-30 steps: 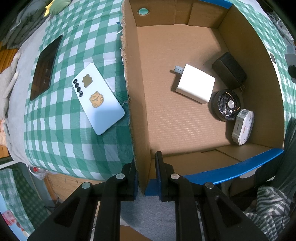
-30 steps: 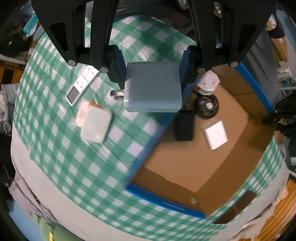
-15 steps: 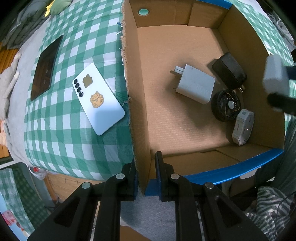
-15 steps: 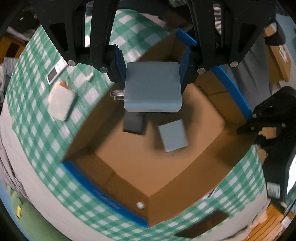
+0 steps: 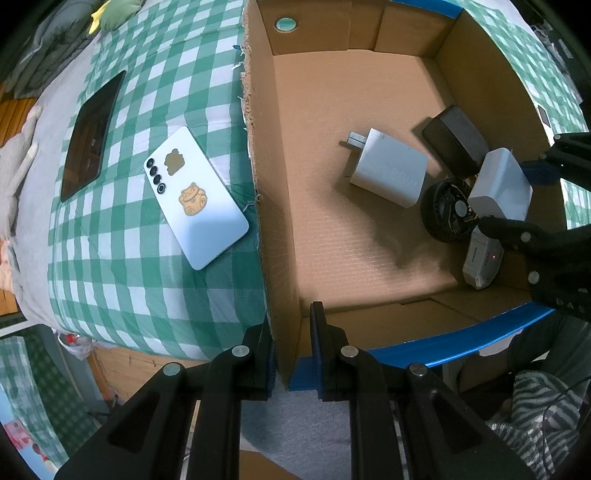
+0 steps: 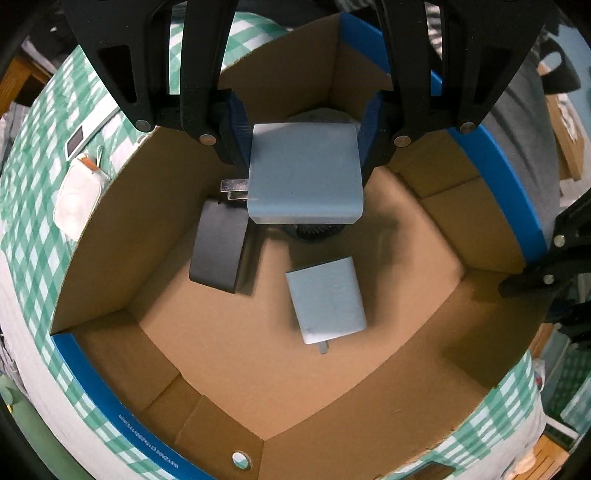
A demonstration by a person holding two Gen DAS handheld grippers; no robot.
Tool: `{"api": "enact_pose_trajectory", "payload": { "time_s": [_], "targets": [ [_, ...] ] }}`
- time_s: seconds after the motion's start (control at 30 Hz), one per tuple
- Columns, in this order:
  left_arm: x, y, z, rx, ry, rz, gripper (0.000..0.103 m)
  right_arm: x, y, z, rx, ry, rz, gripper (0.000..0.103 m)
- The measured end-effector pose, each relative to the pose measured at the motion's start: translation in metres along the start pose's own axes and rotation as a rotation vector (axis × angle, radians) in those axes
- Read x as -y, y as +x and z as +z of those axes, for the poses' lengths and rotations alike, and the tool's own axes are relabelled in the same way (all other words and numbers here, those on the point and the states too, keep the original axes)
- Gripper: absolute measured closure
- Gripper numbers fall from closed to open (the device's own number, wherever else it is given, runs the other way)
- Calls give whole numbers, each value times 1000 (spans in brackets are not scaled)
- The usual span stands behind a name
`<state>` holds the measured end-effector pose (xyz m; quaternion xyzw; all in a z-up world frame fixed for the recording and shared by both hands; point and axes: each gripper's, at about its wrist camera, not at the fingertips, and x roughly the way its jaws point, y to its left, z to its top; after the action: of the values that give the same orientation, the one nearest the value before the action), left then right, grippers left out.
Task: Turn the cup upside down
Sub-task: 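Carry the white charger with the right gripper into the box and release, then move the right gripper to the white remote control and grasp it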
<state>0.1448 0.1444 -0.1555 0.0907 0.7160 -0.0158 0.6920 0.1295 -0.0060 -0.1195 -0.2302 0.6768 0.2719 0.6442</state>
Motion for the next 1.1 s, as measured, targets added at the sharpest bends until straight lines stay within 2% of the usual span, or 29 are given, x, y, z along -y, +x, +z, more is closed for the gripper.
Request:
{"api": "enact_pose_trajectory", "payload": {
  "time_s": [0.2, 0.27, 1.1],
  "targets": [
    [1, 1, 0, 2, 5, 7, 88, 5, 1, -2, 13, 17, 6, 52],
    [2, 1, 0, 3, 5, 4, 88, 7, -1, -3, 17, 31, 0, 45],
    [2, 2, 0, 2, 2, 7, 88, 49, -75, -31, 126, 110, -19, 41]
  ]
}}
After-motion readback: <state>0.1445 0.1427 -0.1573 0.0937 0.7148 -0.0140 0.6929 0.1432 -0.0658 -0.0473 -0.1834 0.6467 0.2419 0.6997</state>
